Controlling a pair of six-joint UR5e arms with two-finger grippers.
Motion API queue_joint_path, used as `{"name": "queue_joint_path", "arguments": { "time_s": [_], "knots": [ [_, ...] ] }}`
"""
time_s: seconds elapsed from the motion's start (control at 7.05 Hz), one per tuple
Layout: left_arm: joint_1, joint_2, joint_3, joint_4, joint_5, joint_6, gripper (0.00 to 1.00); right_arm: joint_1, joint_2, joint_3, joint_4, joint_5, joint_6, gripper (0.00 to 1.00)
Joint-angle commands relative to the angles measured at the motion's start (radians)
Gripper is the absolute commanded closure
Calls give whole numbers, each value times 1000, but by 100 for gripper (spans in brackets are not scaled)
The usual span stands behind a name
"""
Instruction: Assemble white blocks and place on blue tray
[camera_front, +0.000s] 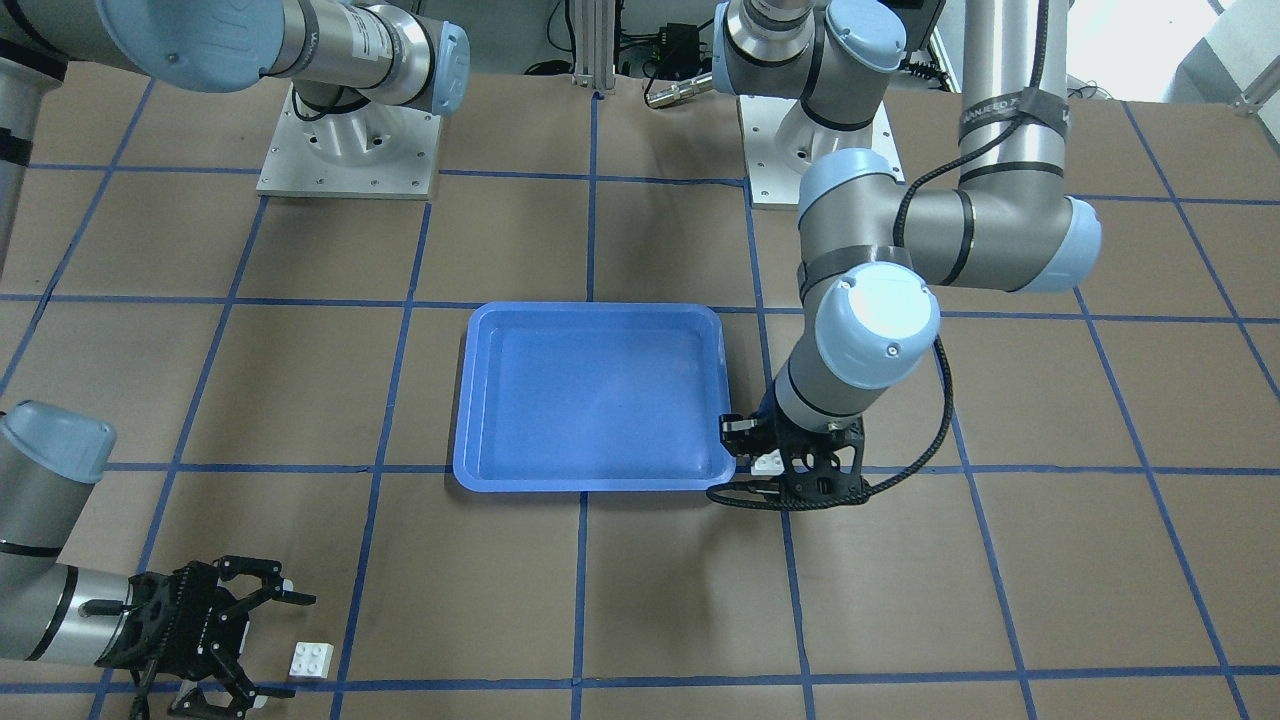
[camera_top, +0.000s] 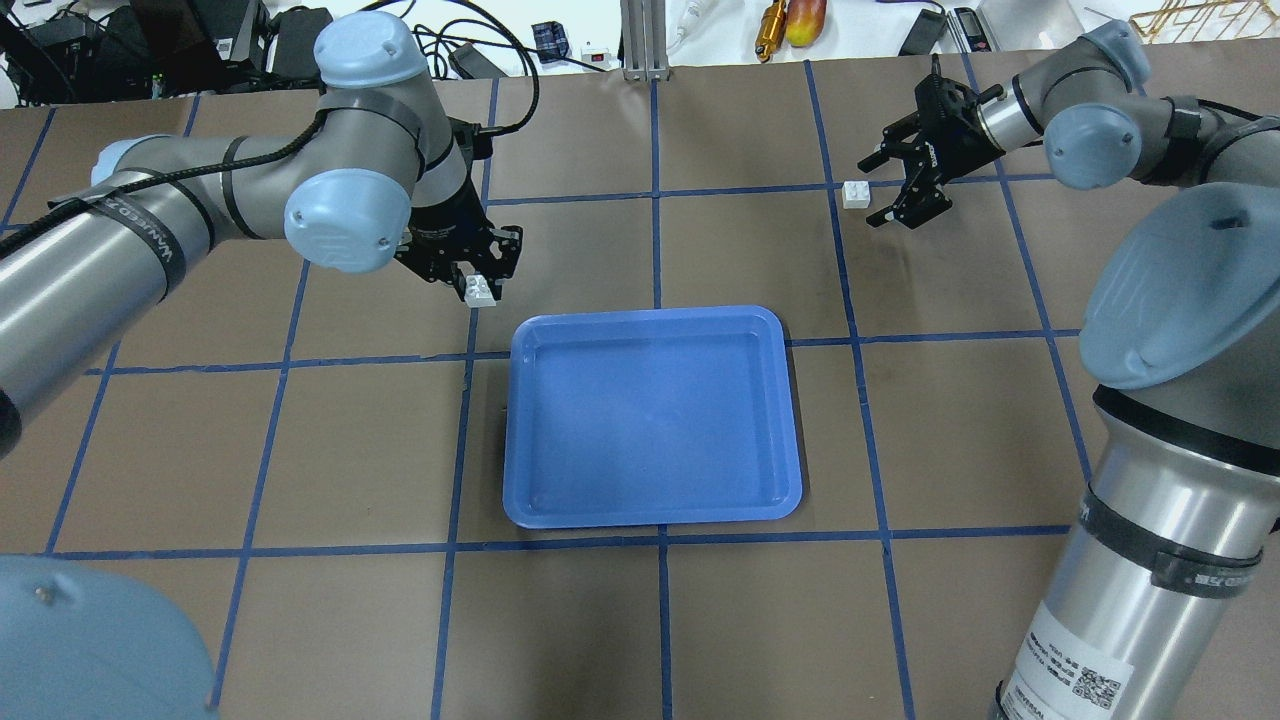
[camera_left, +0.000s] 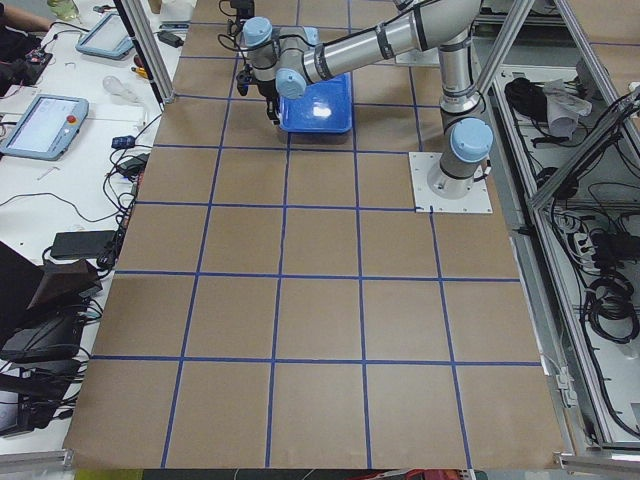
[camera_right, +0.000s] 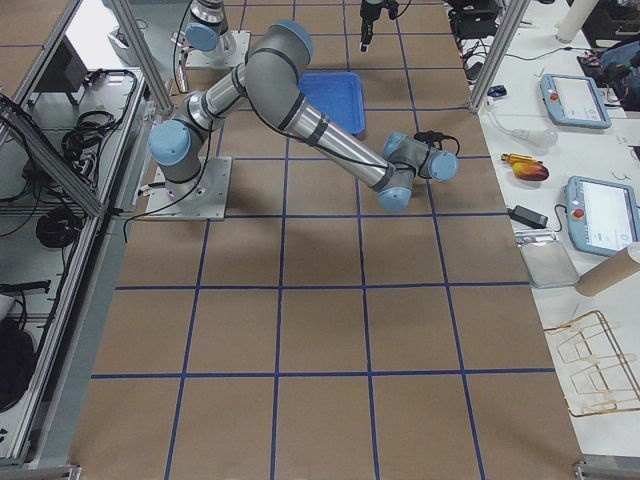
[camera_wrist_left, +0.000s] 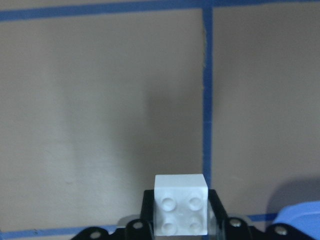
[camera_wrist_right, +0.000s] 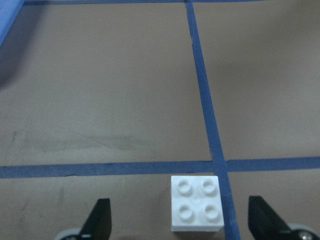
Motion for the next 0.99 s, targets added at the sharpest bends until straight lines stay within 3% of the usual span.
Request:
{"name": "queue_joint_path", "arguments": {
  "time_s": [0.0,0.14,0.43,0.57,0.85],
  "knots": [
    [-115,47,-55,17,0,-182,73,-1,14,-1,-1,50,6,9],
    [-169,44,-58,47,1,-219,73,-1,20,-1,0,62,8,12],
    [-237,28,-82,78,0,-276,73,1,19,-2,-16,52,6,66],
    [-266,27,-142,174,0,-305,73,1,17,-2,-17,47,8,82],
    [-303,13,-229,288,0,-309,73,5,-13,-11,-14,44,12,85]
  ]
}}
